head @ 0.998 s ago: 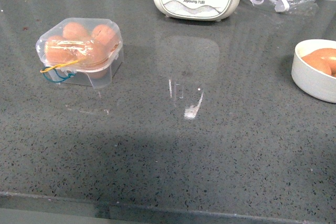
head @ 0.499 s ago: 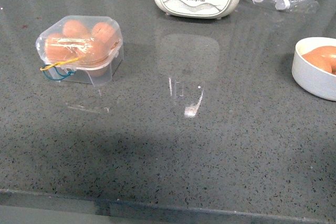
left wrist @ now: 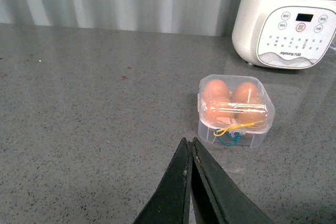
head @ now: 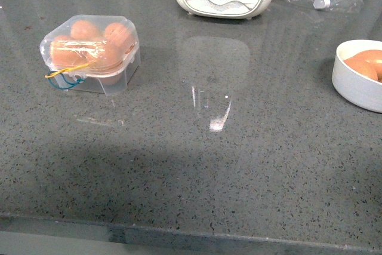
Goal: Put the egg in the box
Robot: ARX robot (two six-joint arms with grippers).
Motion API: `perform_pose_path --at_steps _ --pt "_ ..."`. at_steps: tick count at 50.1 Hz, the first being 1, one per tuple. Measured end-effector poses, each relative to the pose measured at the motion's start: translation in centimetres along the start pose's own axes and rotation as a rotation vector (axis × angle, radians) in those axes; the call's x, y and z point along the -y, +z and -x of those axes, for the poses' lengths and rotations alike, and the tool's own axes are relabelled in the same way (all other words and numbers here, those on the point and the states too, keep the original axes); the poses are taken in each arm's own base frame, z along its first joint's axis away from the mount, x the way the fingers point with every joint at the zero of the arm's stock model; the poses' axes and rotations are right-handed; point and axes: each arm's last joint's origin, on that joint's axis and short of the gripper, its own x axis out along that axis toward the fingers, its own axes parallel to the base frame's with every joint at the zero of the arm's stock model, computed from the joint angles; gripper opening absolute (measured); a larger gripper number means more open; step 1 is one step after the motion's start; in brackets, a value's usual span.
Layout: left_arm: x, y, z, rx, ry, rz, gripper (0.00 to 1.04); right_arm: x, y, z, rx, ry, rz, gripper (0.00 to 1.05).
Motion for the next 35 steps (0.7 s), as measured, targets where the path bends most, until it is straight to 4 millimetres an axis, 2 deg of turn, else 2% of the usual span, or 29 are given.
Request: perform_pose_path --at_steps 19,35 --pt "0.0 -1.3 0.8 0.004 0.0 0.0 0.04 0.0 0.0 0.0 0.0 0.0 0.0 0.97" --pt "0.0 -1.3 2.2 0.027 0.0 0.002 0.04 0.0 0.0 0.0 0.0 0.0 0.0 0.97"
